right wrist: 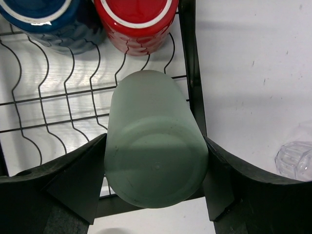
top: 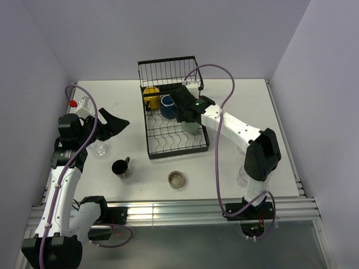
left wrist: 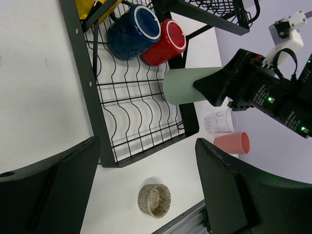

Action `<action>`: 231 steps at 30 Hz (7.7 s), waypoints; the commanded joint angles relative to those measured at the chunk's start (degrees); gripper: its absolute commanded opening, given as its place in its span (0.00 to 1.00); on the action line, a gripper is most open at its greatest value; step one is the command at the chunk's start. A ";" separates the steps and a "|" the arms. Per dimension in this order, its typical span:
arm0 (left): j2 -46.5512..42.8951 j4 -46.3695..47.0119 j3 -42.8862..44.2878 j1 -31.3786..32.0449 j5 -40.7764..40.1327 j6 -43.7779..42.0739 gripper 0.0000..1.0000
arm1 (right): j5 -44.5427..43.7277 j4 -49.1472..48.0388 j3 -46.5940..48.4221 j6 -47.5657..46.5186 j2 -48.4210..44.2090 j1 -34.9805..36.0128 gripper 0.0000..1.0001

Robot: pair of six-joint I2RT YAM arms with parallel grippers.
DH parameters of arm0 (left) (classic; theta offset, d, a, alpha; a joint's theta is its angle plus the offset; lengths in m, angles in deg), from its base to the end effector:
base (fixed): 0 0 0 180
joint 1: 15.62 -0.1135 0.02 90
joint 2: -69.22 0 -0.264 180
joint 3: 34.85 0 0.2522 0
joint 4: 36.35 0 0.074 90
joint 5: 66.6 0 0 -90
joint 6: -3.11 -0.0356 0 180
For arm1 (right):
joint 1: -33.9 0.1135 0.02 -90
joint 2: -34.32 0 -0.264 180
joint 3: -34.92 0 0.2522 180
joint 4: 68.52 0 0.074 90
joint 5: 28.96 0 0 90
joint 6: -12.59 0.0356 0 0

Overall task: Load the cups into the dish rack
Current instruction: Place the cup upside down on the dish rack, then grab a cup with the left arm, then pass the cup from the left arm to the right

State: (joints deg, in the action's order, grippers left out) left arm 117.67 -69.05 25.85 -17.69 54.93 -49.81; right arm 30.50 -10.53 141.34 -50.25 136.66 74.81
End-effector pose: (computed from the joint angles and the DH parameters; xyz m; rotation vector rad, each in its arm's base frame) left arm 0.1897 -0.0118 0.3281 -0.2930 1.9643 -0.9318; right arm 0.3063 0.2415 0.3048 -0.0733 2.3417 -0.1024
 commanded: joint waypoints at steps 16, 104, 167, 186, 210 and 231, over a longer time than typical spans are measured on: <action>0.25 0.22 -1.50 -0.22 -1.29 -2.36 0.84 | 1.19 -3.18 -0.11 0.18 3.65 -2.32 0.02; 23.27 -17.98 11.24 -0.22 -46.29 3.35 0.64 | 8.48 -10.48 -16.37 1.85 -23.77 -2.67 0.97; -0.54 21.26 5.38 -2.68 16.44 11.32 0.00 | 40.82 -26.89 -8.64 6.85 -24.30 -0.21 0.98; -1.87 67.00 -8.88 -4.35 30.78 42.71 0.00 | 57.52 -49.23 -15.75 17.49 -21.93 -0.12 1.00; 4.20 90.92 -11.96 -4.35 29.91 59.78 0.00 | 65.26 -64.70 -18.48 24.43 -17.36 5.24 1.00; 5.70 95.58 -14.77 -4.26 29.99 62.59 0.00 | 64.21 -64.88 -17.60 25.31 -16.30 6.38 0.16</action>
State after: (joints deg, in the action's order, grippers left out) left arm 123.96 22.92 11.36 -22.36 84.39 13.38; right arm 94.50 -71.60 122.48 -25.60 120.62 79.79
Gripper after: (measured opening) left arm 0.090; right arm 0.771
